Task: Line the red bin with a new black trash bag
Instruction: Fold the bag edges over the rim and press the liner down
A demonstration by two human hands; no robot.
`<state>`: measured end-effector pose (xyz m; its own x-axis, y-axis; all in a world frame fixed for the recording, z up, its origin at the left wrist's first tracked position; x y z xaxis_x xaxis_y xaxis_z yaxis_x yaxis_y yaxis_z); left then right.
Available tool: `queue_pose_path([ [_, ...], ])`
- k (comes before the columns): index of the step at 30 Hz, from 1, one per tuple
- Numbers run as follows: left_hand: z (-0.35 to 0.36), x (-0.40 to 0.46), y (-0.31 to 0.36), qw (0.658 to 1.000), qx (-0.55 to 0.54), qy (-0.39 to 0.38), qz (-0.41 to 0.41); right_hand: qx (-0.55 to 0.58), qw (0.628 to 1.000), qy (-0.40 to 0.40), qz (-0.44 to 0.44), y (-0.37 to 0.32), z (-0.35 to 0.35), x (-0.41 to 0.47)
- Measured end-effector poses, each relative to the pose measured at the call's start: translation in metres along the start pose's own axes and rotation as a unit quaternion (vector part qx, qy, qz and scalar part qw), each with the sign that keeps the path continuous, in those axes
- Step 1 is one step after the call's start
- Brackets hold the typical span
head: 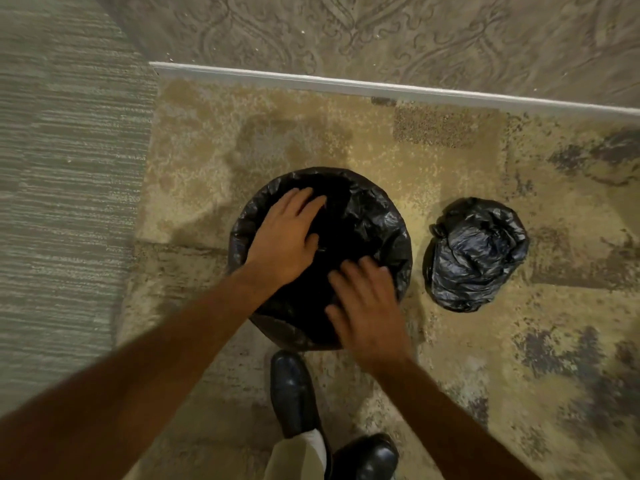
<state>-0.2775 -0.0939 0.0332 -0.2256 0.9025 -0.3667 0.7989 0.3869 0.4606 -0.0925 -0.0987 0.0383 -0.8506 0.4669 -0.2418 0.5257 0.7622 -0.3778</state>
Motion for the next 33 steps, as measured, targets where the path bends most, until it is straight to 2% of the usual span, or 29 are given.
queue_pose_path([
  [2, -0.003, -0.043, -0.012, 0.995, -0.019, 0.082, -0.051, 0.042, 0.994, 0.034, 0.099, 0.038, -0.021, 0.002],
  [4, -0.003, -0.082, -0.036, 0.975, -0.095, 0.141, -0.145, 0.163, 0.968, 0.052, 0.182, 0.071, -0.03, -0.001],
  [5, 0.004, -0.099, -0.049, 0.954, -0.157, 0.163, -0.198, 0.237, 0.948, 0.055, 0.205, 0.085, -0.027, -0.003],
  [7, 0.025, -0.12, -0.066, 0.889, -0.317, 0.186, -0.272, 0.367, 0.898, 0.046, 0.238, 0.1, -0.014, -0.003],
  [9, 0.047, -0.123, -0.064, 0.837, -0.429, 0.188, -0.283, 0.42, 0.864, 0.039, 0.275, 0.104, 0.001, -0.002],
  [11, 0.058, -0.121, -0.057, 0.83, -0.439, 0.205, -0.277, 0.449, 0.837, 0.061, 0.306, 0.102, 0.016, -0.002],
  [12, 0.064, -0.122, -0.057, 0.82, -0.444, 0.218, -0.286, 0.479, 0.812, 0.076, 0.325, 0.1, 0.027, -0.004],
  [14, 0.078, -0.125, -0.059, 0.779, -0.489, 0.219, -0.327, 0.533, 0.759, 0.093, 0.363, 0.097, 0.048, -0.012],
  [16, 0.089, -0.127, -0.06, 0.755, -0.517, 0.207, -0.346, 0.555, 0.735, 0.098, 0.378, 0.093, 0.059, -0.021],
  [18, 0.084, -0.128, -0.06, 0.754, -0.526, 0.205, -0.335, 0.566, 0.723, 0.11, 0.38, 0.093, 0.058, -0.025],
  [20, 0.067, -0.122, -0.065, 0.769, -0.518, 0.209, -0.311, 0.577, 0.721, 0.113, 0.368, 0.092, 0.049, -0.016],
  [23, 0.023, -0.089, -0.082, 0.795, -0.51, 0.194, -0.266, 0.593, 0.723, 0.124, 0.333, 0.09, 0.021, 0.03],
  [26, -0.04, -0.029, -0.102, 0.825, -0.481, 0.203, -0.218, 0.58, 0.74, 0.143, 0.308, 0.101, -0.024, 0.106],
  [29, -0.088, 0.039, -0.124, 0.834, -0.479, 0.172, -0.214, 0.543, 0.766, 0.147, 0.311, 0.118, -0.063, 0.183],
  [33, -0.113, 0.096, -0.144, 0.855, -0.446, 0.118, -0.237, 0.526, 0.77, 0.14, 0.333, 0.131, -0.067, 0.238],
])
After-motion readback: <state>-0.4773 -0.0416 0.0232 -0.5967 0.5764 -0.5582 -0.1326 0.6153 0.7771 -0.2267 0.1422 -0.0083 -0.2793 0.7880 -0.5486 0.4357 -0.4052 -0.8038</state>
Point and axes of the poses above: each hand's wrist, its own x-axis towards the middle knuckle, its own z-axis out of the palm, y = z × x, the point moved 7 cm from there along x, towards the middle knuckle, and after that the axes turned 13 degrees about -y, right-handed, at the moved point
